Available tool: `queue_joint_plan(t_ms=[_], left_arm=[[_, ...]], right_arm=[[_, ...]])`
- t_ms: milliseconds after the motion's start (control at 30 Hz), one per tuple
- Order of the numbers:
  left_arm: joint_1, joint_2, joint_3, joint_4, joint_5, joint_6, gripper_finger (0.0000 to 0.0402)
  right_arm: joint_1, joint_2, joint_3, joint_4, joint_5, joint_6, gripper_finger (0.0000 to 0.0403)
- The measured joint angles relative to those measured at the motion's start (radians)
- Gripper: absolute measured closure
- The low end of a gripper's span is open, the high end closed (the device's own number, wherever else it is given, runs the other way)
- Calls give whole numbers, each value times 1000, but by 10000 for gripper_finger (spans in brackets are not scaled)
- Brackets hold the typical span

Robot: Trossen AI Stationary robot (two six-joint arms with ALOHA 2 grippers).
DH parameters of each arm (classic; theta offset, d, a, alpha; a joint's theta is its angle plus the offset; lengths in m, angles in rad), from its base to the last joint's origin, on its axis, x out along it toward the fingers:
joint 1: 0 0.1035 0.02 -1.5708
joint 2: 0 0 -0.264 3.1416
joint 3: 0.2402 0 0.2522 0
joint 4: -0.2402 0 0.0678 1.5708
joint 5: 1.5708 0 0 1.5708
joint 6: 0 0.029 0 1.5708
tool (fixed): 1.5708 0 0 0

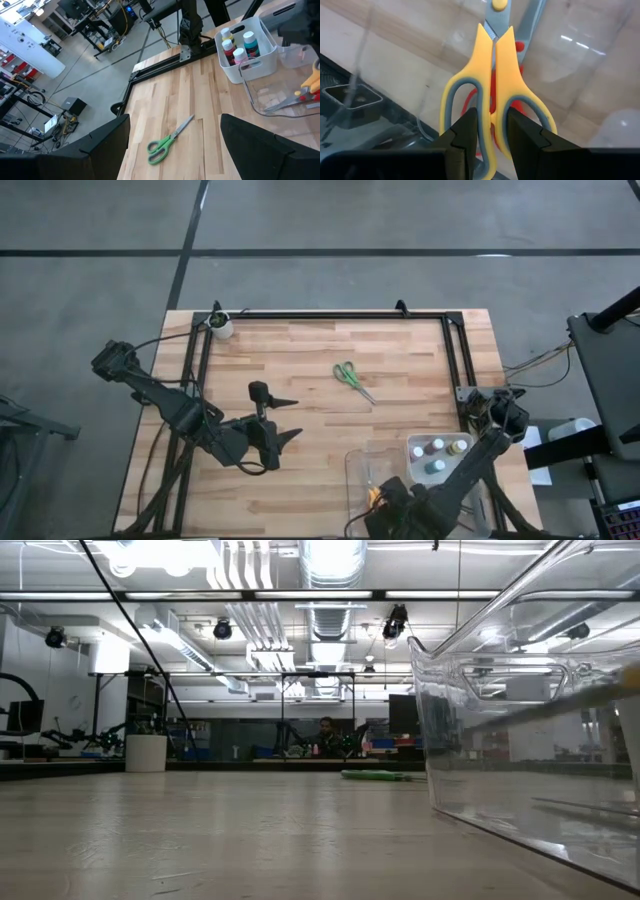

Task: Pick & Place Paint Supplies
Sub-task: Put the yellow scissors into the left transparent bin, then put the green scissors into the left transparent bin

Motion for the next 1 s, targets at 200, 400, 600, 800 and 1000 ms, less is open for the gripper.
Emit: queue_joint_plan(t_ms=[200, 400, 600, 800, 1000], left_arm=[[0, 0, 0, 0, 0, 0, 87], [0, 0, 0, 0, 0, 0, 87], [0, 0, 0, 0, 0, -3, 87], [0, 0, 0, 0, 0, -3, 87], [0, 0, 0, 0, 0, -3, 87]], right_arm=[[0, -1, -45, 68, -5, 29, 319], [0, -3, -43, 68, -5, 38, 319], [0, -3, -43, 68, -5, 73, 280], [0, -3, -43, 68, -5, 66, 217], [0, -3, -43, 67, -7, 66, 205]])
